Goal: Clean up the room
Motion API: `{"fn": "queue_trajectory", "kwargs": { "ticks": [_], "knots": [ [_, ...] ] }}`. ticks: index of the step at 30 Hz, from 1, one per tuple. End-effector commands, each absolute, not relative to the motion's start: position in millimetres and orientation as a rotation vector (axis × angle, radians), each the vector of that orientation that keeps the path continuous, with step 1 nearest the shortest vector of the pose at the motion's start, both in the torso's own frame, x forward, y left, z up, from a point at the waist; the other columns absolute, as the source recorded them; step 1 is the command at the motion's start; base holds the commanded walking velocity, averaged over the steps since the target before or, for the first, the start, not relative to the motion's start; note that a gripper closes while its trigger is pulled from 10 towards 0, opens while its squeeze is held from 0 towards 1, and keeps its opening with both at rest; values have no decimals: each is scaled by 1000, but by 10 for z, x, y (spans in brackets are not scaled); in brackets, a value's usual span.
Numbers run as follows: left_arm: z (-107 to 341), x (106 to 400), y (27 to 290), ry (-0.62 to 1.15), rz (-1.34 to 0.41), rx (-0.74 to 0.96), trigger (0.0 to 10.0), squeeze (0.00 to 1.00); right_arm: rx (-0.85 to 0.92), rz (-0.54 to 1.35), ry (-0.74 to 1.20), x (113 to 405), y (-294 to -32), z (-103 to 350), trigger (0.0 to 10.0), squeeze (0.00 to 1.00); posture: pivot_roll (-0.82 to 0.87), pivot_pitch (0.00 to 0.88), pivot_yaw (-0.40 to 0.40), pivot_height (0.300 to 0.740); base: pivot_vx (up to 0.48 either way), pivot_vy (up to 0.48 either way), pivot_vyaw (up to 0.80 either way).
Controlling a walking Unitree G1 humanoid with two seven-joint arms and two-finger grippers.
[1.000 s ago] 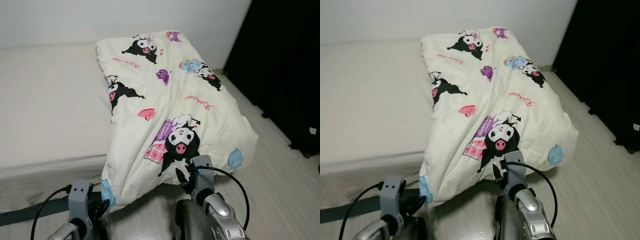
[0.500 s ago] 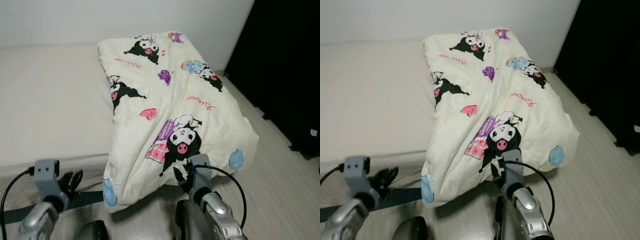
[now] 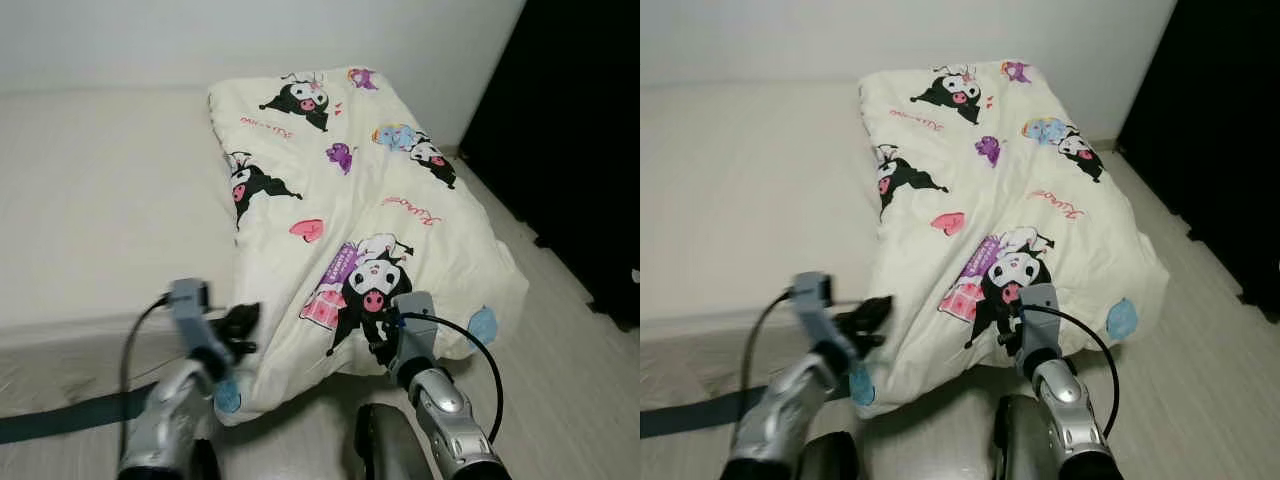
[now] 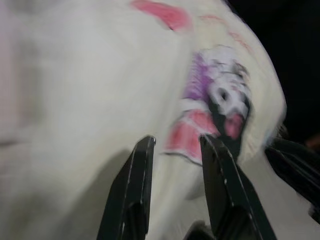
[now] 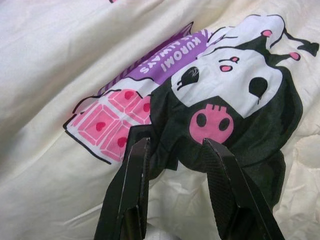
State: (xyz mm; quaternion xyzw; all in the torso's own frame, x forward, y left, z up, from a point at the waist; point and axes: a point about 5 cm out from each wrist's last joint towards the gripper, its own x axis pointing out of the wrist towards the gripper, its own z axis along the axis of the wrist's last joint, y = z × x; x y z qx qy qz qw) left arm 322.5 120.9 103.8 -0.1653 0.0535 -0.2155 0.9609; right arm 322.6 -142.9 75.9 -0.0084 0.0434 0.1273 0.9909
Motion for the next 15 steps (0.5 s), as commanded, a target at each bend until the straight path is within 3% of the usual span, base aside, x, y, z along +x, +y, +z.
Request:
{"fn": "queue_trajectory", "kwargs": {
  "ticks": [1, 3, 4, 5, 15],
  "knots": [
    [803, 3192, 1223, 207, -366, -249, 10000, 0, -11, 246, 110, 3183, -1458, 683, 10000, 0, -64, 213, -62, 555, 0, 0, 0],
    [781, 3231, 1240, 209, -336, -244, 10000, 0, -9, 246, 110, 3179, -1451, 680, 10000, 0, -69, 216, -61, 555, 0, 0, 0],
    [785, 3273, 1254, 204, -315, -288, 10000, 251, -8, 247, 110, 3169, -1447, 675, 10000, 0, -73, 224, -62, 555, 0, 0, 0],
    [807, 3317, 1262, 194, -308, -346, 10000, 1000, -8, 247, 111, 3157, -1445, 664, 10000, 0, -75, 228, -59, 555, 0, 0, 0],
    [1058, 3556, 1491, 77, -227, -432, 10000, 1000, -1, 248, 113, 3086, -1451, 621, 10000, 0, -90, 267, -47, 555, 0, 0, 0]
  ]
}}
